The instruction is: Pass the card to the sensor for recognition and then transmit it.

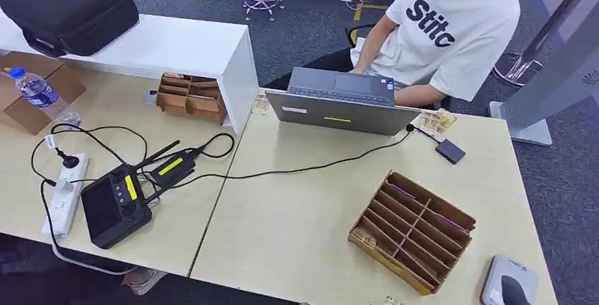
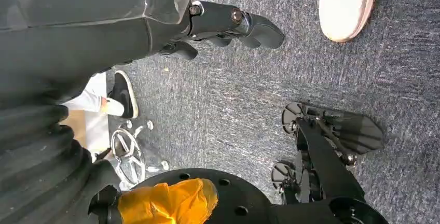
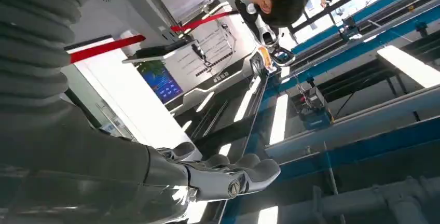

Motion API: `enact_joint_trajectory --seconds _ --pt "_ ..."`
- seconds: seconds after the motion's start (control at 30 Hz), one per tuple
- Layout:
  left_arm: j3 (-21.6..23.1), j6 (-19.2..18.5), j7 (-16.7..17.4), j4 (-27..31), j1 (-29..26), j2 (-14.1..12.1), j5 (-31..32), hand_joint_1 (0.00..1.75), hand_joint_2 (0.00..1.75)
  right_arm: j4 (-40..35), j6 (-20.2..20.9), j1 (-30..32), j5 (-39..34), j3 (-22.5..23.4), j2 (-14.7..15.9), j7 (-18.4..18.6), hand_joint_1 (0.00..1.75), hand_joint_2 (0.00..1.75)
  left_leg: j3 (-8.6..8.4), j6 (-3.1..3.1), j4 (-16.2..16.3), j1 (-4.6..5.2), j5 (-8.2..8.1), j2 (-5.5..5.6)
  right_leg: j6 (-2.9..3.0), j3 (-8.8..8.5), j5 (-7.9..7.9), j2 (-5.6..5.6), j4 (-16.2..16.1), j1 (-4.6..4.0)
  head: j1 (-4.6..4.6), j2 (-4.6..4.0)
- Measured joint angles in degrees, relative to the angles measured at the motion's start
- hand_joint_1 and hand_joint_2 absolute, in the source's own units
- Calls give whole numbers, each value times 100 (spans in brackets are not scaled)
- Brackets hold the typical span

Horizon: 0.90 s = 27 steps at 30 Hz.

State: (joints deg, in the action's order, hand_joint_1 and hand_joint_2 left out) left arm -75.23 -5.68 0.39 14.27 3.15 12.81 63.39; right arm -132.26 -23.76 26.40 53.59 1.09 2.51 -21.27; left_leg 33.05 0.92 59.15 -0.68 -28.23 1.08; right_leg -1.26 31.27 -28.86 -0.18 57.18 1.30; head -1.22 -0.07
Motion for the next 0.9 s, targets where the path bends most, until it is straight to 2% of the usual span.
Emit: enact_joint_trajectory --seconds 0.9 --pt "2 0 2 0 0 0 0 0 175 0 0 0 0 0 0 0 0 175 0 0 0 0 0 0 0 0 0 0 0 0 0 0"
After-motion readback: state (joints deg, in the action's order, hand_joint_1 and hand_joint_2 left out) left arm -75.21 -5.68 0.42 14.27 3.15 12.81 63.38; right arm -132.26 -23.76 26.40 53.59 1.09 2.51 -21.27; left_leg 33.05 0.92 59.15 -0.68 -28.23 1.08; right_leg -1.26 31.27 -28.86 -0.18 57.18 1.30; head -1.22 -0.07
